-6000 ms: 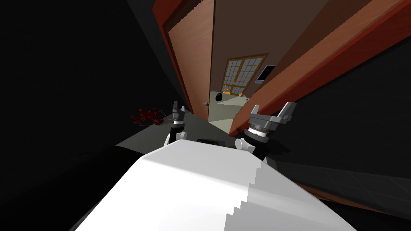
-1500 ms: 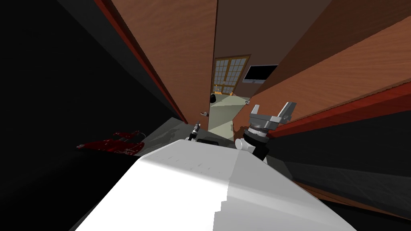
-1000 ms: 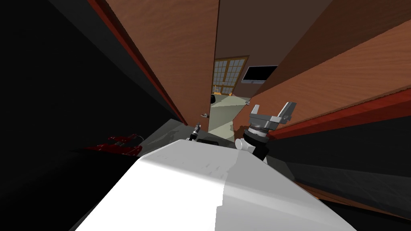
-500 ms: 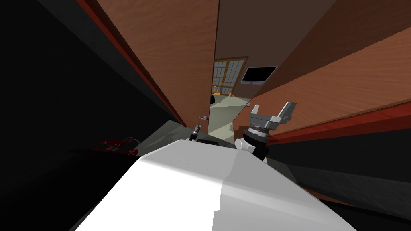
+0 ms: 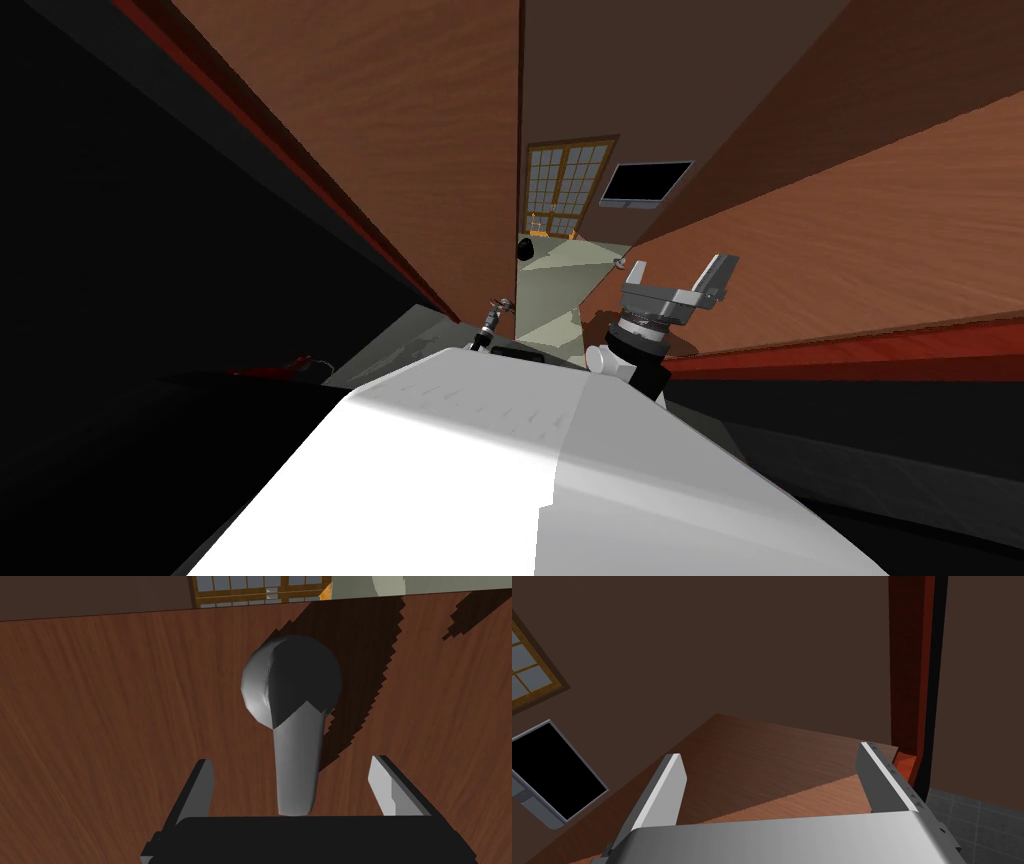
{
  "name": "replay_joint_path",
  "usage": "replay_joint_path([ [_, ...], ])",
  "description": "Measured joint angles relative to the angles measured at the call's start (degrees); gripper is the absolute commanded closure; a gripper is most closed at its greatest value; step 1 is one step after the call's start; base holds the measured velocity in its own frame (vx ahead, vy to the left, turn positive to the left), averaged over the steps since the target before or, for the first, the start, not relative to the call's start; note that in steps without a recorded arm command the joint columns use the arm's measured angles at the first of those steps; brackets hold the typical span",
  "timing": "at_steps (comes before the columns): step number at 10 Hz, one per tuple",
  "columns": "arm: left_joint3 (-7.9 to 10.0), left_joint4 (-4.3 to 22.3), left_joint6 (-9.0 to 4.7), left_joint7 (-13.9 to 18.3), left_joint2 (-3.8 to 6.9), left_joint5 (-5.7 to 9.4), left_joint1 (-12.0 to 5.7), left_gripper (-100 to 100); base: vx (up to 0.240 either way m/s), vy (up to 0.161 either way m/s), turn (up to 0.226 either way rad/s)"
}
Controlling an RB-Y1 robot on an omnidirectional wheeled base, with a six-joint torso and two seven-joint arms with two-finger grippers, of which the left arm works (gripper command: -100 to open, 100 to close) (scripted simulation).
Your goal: Push the door open
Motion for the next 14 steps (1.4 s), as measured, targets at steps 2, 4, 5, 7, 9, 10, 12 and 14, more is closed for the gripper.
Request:
replay_joint_path([
  [2,0.20,0.45,-0.10,-0.07,-0.23,0.06,-0.33,100,0.039,-0.002,0.001],
  [4,0.23,0.35,-0.10,-0.07,-0.19,0.07,-0.39,100,-0.029,0.003,-0.002],
  [5,0.25,0.43,-0.01,-0.09,-0.15,0.06,-0.33,100,-0.018,0.003,0.004],
  [7,0.24,0.56,0.10,-0.10,-0.12,0.05,-0.17,100,-0.005,0.001,0.001],
  [9,0.47,0.90,0.23,-0.25,-0.13,0.16,-0.06,100,0.124,-0.060,0.041],
  [10,0.82,1.35,0.29,-0.34,-0.02,0.33,-0.16,100,0.144,-0.062,0.035],
  [12,1.57,1.32,0.46,-0.64,-0.01,0.64,-0.42,100,0.149,-0.062,0.049],
  [14,2.27,1.32,0.31,-0.91,0.07,0.95,-0.42,100,0.181,-0.080,0.031],
])
